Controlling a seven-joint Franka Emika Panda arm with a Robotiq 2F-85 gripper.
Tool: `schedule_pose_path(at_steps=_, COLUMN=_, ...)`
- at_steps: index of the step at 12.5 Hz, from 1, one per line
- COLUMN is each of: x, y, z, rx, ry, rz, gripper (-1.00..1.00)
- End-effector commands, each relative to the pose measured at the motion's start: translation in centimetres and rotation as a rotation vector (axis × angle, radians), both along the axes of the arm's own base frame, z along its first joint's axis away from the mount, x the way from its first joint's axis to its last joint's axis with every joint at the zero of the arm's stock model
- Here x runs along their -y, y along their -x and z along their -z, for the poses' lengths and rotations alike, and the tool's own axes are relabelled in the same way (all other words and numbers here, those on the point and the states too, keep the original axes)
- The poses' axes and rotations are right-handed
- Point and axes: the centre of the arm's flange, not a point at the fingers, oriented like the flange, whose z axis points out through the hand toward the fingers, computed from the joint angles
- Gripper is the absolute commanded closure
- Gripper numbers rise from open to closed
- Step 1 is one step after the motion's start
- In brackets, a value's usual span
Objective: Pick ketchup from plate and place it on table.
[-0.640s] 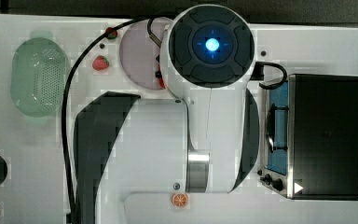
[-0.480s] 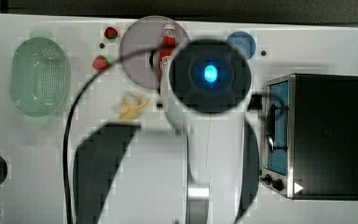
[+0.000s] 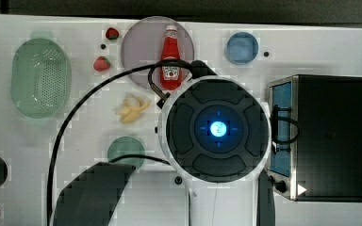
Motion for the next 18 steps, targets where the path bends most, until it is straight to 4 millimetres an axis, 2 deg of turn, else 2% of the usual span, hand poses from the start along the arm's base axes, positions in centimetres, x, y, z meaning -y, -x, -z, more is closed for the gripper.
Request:
schedule_pose_path(at_steps=1, x=0.6, y=-1.7, z=3.1, rx=-0.037, ry=-0.005, rz=0.025, gripper=-1.0)
schedule_pose_path(at_steps=6, x=-0.8, y=-5.2, z=9.4, rx=-0.096, ry=-0.016, rz=-0.068, gripper=-1.0)
schedule_pose_path(at_steps=10, x=-1.6, y=-8.9, z=14.0, rx=-0.04, ry=-0.029, rz=-0.232, gripper=-1.0)
schedule_pose_path(at_steps=13, x=-1.5, y=-10.9, z=18.2, rx=-0.058, ry=-0.044, rz=-0.332, gripper=-1.0)
schedule_pose_path(at_steps=18, x=-1.9, y=-14.5, z=23.4, rx=-0.044, ry=-0.063, rz=-0.559, gripper=-1.0)
